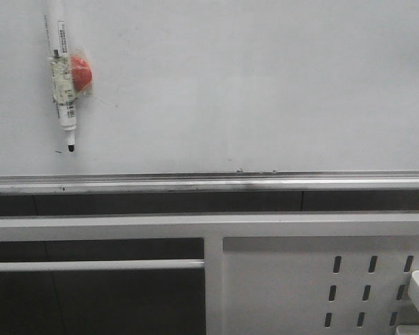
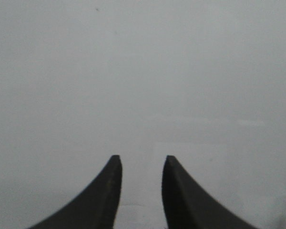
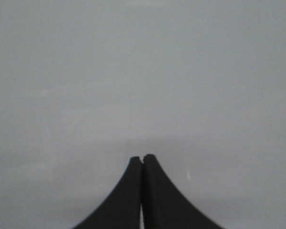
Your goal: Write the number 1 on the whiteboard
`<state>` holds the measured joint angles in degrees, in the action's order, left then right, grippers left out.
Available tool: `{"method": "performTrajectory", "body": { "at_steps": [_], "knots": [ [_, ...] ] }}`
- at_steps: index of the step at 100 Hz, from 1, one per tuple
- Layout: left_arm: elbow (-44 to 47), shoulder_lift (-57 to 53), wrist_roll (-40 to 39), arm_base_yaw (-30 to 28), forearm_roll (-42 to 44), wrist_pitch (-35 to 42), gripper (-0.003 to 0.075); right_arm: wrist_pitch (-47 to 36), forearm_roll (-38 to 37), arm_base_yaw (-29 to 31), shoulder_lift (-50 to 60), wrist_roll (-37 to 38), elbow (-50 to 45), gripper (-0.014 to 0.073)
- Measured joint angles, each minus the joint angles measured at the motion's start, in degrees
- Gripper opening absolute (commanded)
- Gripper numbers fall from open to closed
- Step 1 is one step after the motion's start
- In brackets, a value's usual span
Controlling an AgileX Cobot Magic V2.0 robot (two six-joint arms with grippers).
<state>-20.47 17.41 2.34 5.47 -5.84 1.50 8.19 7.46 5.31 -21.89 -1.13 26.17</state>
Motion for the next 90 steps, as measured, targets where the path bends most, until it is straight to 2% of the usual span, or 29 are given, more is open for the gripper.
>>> {"method": "performTrajectory", "body": {
  "at_steps": [26,38,55,70,90],
  "knots": [
    [0.9,9.0,0.0,10.34,-4.57,-0.26,0.0369,4.97,2.24,0.0,-1.96,0.0,0.0,-0.0059],
    [3.06,13.36,0.0,16.47,-4.55,3.02,0.0369,7.92,2.94,0.0,-2.72,0.12,0.0,-0.0059],
    [8.99,20.53,0.11,26.12,-3.96,16.9,0.0369,9.35,3.13,0.0,-2.84,0.12,0.0,-0.0059],
    [13.39,31.27,0.33,32.98,-3.72,28.02,0.0369,10.06,3.13,0.0,-2.84,0.12,0.0,-0.0059],
    [14.03,48.65,0.33,36.96,-5.46,48.39,0.0368,10.42,3.18,0.0,-2.84,0.12,0.0,-0.0059]
  ]
}}
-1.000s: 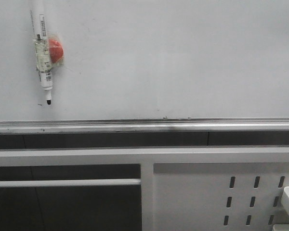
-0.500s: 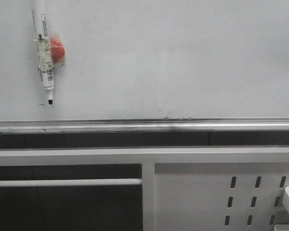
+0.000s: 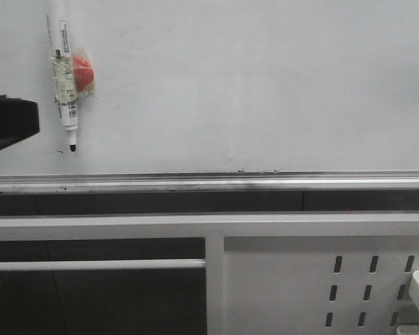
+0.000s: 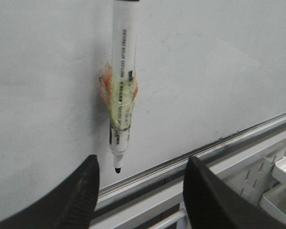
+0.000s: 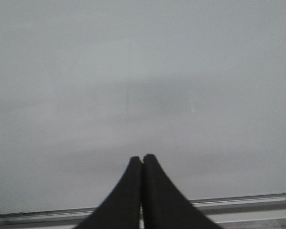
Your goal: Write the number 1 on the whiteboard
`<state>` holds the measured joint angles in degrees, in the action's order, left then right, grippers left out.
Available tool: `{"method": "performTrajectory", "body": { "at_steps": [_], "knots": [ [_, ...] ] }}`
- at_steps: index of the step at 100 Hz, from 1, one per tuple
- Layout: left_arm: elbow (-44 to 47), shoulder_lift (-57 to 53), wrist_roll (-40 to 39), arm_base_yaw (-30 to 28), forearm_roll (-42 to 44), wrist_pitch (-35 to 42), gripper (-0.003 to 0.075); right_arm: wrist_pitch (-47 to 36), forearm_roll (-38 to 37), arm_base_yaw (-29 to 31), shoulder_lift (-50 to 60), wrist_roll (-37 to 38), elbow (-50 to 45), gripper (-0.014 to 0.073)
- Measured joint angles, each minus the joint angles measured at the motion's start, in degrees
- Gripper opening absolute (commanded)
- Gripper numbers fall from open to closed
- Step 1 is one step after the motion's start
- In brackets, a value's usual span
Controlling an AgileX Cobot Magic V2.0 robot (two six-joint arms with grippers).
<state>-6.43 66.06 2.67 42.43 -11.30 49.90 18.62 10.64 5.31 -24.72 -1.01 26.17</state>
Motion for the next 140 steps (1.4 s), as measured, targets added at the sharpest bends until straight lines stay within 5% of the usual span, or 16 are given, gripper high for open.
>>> {"method": "performTrajectory", "body": {
  "at_steps": [14,33,70,96,110,140],
  "knots": [
    [-0.11,14.69,0.0,0.26,-2.76,12.66,0.0368,0.0,0.0,-0.24,0.0,0.0,0.04,-0.0059],
    [-3.32,27.99,0.0,0.53,-3.77,14.52,0.0367,0.0,0.0,-0.69,0.0,0.0,0.04,-0.0059],
    [-7.71,27.0,0.0,1.53,-7.78,15.12,0.0361,-0.19,0.0,-0.69,0.0,0.0,0.04,-0.0059],
    [-9.65,26.07,0.0,1.89,-7.96,14.94,0.0225,-0.19,0.0,-0.69,0.0,0.0,0.04,-0.0059],
    [-10.17,26.07,0.0,1.89,-7.81,14.9,-0.0023,-0.33,0.0,-0.99,0.0,0.0,0.04,-0.0059],
    [-10.3,26.07,0.0,1.89,0.04,15.0,-0.002,4.15,-0.43,-11.86,-0.13,-11.44,1.75,-0.0059]
  ]
}}
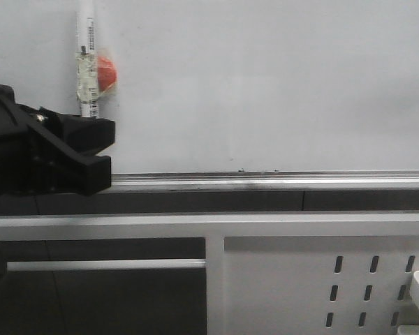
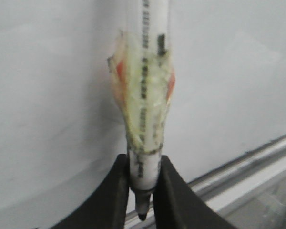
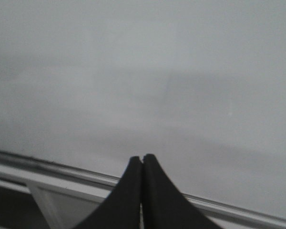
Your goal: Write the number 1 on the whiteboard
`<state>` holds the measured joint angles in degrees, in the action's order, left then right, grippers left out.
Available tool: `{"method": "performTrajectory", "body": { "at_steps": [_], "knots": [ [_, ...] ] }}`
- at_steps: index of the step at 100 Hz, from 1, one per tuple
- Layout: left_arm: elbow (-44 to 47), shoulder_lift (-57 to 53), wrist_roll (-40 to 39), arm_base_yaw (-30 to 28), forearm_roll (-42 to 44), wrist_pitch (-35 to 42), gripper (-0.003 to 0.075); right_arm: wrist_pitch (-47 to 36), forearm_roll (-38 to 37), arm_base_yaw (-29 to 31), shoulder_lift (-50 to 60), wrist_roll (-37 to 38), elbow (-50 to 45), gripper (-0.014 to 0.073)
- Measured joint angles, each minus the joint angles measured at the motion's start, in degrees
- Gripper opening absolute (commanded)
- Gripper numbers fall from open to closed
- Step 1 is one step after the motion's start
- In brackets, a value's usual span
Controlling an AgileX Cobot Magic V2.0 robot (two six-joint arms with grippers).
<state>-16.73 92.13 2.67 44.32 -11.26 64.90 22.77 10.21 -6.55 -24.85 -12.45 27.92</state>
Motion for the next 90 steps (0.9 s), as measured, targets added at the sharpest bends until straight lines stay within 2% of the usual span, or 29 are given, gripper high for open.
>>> {"method": "performTrajectory", "body": {
  "at_steps": [13,19,30,34,45,51,70,77,90],
  "knots": [
    [0.0,0.0,2.26,0.0,11.26,0.0,-0.002,4.5,-0.11,-7.91,-1.89,-8.99,3.63,-0.0056],
    [0.0,0.0,3.44,0.0,17.12,0.0,-0.002,7.47,-0.24,-12.19,-4.16,-11.79,5.51,-0.002],
    [-0.26,-0.24,4.3,0.0,24.04,-0.67,-0.002,13.29,-1.47,-19.8,-9.99,-13.98,8.91,0.0179],
    [-0.47,-0.69,4.42,0.0,25.81,-2.17,-0.002,14.87,-2.32,-21.89,-12.43,-14.32,9.97,0.0293],
    [-1.7,-3.4,4.53,0.0,29.39,-9.34,-0.002,16.52,-4.4,-27.22,-18.31,-14.44,12.06,0.0453],
    [-2.97,-5.31,4.53,0.0,31.73,-15.34,-0.002,16.91,-5.94,-29.33,-21.38,-14.44,12.96,0.0452],
    [-9.07,-12.38,4.53,0.82,40.31,-42.41,-0.002,19.78,-8.58,-35.03,-28.72,-14.61,18.24,0.0428],
    [-10.99,-14.28,4.53,1.33,41.93,-47.87,-0.002,19.89,-8.8,-37.14,-30.4,-14.7,20.27,0.0428],
    [-13.43,-16.04,4.53,2.64,45.85,-51.78,-0.002,19.32,-8.98,-39.86,-32.51,-14.83,22.9,0.0428]
  ]
}}
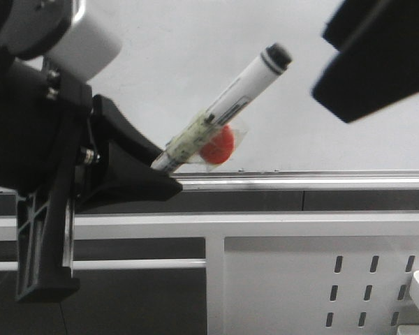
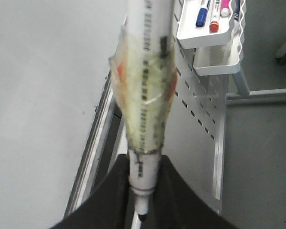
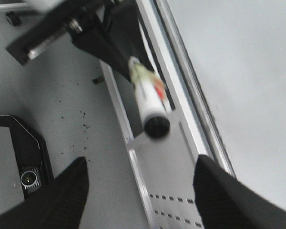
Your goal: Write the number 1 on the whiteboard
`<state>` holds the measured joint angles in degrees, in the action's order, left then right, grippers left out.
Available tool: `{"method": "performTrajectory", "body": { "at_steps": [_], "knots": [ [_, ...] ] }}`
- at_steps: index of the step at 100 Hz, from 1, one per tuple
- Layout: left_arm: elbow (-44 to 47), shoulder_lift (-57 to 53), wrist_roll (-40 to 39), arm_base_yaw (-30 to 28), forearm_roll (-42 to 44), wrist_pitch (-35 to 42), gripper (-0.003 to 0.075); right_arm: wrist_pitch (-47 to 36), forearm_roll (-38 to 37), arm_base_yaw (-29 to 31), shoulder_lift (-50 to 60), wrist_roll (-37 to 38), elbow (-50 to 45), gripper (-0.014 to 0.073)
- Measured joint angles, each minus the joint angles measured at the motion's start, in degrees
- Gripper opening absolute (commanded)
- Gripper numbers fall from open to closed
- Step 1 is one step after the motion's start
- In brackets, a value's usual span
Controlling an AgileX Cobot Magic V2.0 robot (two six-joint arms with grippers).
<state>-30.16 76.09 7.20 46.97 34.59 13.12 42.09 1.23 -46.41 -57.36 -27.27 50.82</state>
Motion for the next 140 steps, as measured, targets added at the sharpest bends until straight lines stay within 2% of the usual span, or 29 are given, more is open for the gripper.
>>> {"method": "performTrajectory", "body": {
  "at_steps": [35,58,80,87,96,99,105,114,119,131,140],
  "knots": [
    [-0.59,-0.15,0.0,3.43,1.09,-1.07,-0.002,-3.16,0.0,-0.94,-3.78,0.0,1.75,0.0357],
    [-1.47,-0.15,0.0,3.47,-1.38,2.29,-0.002,-3.16,0.39,-0.94,-4.41,0.0,1.84,0.0358],
    [-1.47,-0.15,0.0,3.47,-1.83,2.3,-0.002,-3.29,0.39,-0.94,-4.41,-0.09,1.84,0.0351],
    [-1.47,-0.15,0.0,3.47,-1.83,2.77,-0.002,-3.29,0.42,-0.94,-4.41,-0.09,1.84,0.0267],
    [-1.47,-0.15,0.0,3.47,-1.83,4.12,-0.0019,-3.29,0.51,-0.94,-4.41,-0.09,1.84,0.0034],
    [-1.47,-0.15,0.0,3.47,-1.88,4.67,-0.0019,-3.29,0.51,-0.94,-4.41,-0.09,1.84,-0.0069],
    [-1.47,-0.15,0.0,3.47,-1.88,5.25,-0.0012,-3.32,0.64,-0.94,-4.41,-0.09,1.84,-0.0069],
    [-1.47,-0.15,0.08,3.47,-1.88,5.25,0.006,-3.42,0.64,-0.94,-4.41,-0.09,1.84,-0.0069],
    [-1.47,-0.15,0.08,3.47,-1.88,5.25,0.0128,-3.42,0.64,-0.94,-4.41,-0.09,1.84,-0.0069],
    [-1.47,-0.43,0.08,3.47,-2.01,5.25,0.0347,-4.14,0.73,-0.94,-4.41,-0.09,1.84,-0.0069],
    [-1.47,-1.87,0.08,3.47,-2.8,5.3,0.0449,-5.72,0.38,-0.94,-4.41,-0.09,1.84,-0.0069]
  ]
}}
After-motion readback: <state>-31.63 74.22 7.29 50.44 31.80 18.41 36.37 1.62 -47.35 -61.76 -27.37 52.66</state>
